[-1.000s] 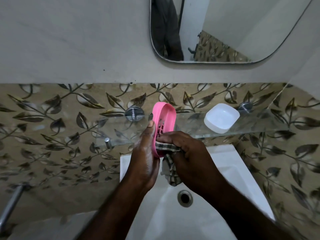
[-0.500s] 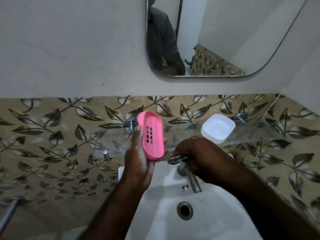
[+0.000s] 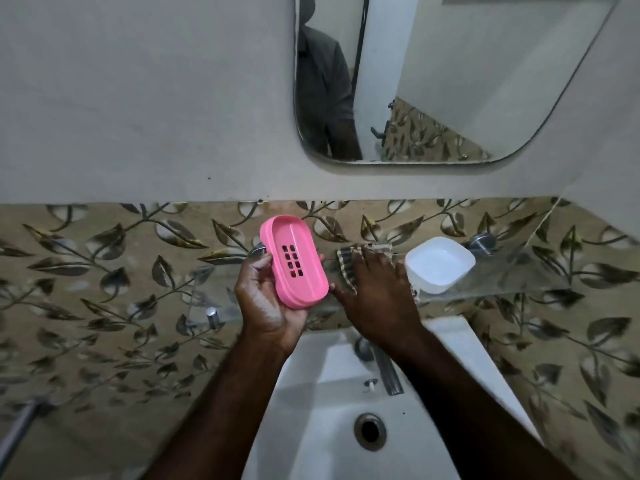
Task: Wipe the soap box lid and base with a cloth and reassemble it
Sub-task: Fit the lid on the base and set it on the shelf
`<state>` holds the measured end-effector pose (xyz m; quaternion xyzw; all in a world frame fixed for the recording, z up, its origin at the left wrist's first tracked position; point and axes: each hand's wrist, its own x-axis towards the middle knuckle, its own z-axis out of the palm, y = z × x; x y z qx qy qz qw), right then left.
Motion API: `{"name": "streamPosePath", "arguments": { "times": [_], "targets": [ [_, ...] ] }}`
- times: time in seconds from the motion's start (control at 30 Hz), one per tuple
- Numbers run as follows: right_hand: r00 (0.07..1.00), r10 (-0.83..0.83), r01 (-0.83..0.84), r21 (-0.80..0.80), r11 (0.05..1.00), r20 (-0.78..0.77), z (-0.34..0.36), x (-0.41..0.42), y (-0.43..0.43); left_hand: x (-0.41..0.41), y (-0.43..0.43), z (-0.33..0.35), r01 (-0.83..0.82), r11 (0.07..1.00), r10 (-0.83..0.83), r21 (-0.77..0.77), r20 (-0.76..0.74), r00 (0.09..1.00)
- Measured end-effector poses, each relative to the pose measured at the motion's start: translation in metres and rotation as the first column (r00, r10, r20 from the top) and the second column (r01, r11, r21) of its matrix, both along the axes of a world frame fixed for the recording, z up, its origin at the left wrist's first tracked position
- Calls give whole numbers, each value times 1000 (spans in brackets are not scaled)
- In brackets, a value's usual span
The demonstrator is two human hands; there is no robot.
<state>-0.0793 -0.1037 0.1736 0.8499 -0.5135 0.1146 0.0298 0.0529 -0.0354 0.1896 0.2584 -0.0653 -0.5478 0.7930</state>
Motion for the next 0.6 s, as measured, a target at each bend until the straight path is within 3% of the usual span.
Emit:
{"name": "streamPosePath", "arguments": {
  "times": [0.1, 0.2, 0.3, 0.4, 0.53, 0.6],
  "targets": [
    [994, 81, -87, 88, 992, 71, 6, -3, -5, 1, -1, -7, -48, 999, 48, 5, 4, 999],
    [901, 143, -193, 82, 978, 408, 25, -16, -2, -1, -4, -9, -45, 999, 45, -10, 66, 997],
    [794, 53, -29, -49, 998, 605, 40, -32, -1, -1, -6, -9, -30, 999, 31, -13, 102, 994],
    [855, -34, 107, -112, 988, 518, 33, -46, -16, 0, -5, -8, 0, 1000, -4, 24, 135, 991],
    [926, -141, 162, -32, 986, 351, 15, -55, -28, 0, -4, -9, 58, 998, -63, 29, 192, 979],
    [926, -129, 163, -68, 984, 355, 10, -55, -27, 1, -4, -9, 66, 998, -70, 25, 209, 975]
  ]
}}
